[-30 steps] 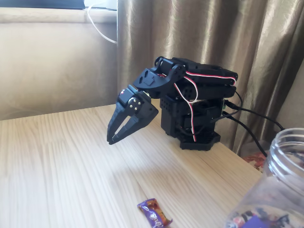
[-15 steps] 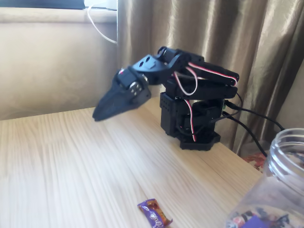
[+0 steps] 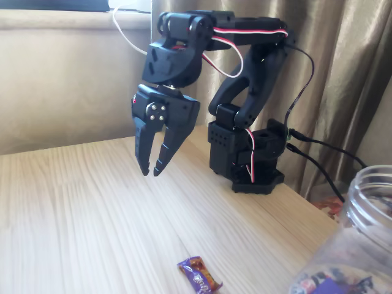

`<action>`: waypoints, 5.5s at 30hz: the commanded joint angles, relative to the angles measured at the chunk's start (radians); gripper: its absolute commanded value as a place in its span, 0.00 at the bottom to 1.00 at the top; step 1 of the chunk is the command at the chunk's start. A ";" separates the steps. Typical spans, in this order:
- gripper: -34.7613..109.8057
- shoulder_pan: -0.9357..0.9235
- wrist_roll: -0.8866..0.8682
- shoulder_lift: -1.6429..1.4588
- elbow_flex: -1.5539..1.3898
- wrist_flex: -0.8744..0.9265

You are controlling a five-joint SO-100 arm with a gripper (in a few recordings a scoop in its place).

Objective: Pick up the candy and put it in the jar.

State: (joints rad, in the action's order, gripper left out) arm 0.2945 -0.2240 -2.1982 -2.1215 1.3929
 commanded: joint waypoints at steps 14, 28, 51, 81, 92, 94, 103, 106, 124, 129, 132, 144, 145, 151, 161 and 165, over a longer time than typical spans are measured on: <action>0.37 0.436 -0.471 -0.189 -0.095 -0.025; 0.37 0.618 -0.672 -0.183 -0.264 -0.253; 0.47 0.552 -0.601 0.184 -0.135 -0.471; 0.44 0.540 -0.612 0.400 -0.135 -0.604; 0.28 0.529 -0.603 0.442 -0.109 -0.607; 0.26 0.529 -0.600 0.428 -0.107 -0.601; 0.24 0.520 -0.606 0.314 -0.115 -0.575; 0.24 0.511 -0.606 0.202 -0.114 -0.558; 0.24 0.575 -0.500 0.120 0.176 -0.282; 0.25 0.623 -0.354 0.310 0.169 -0.362; 0.25 0.644 -0.230 0.417 0.206 -0.411; 0.31 0.572 -0.021 0.591 0.410 -0.350; 0.35 0.560 -0.034 0.611 0.430 -0.345; 0.39 0.503 -0.017 0.621 0.431 -0.393; 0.39 0.538 0.140 0.591 0.351 -0.482; 0.44 0.565 0.186 0.592 0.314 -0.511</action>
State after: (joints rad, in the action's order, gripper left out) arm 0.8360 -0.0598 -1.5585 -1.8040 0.8943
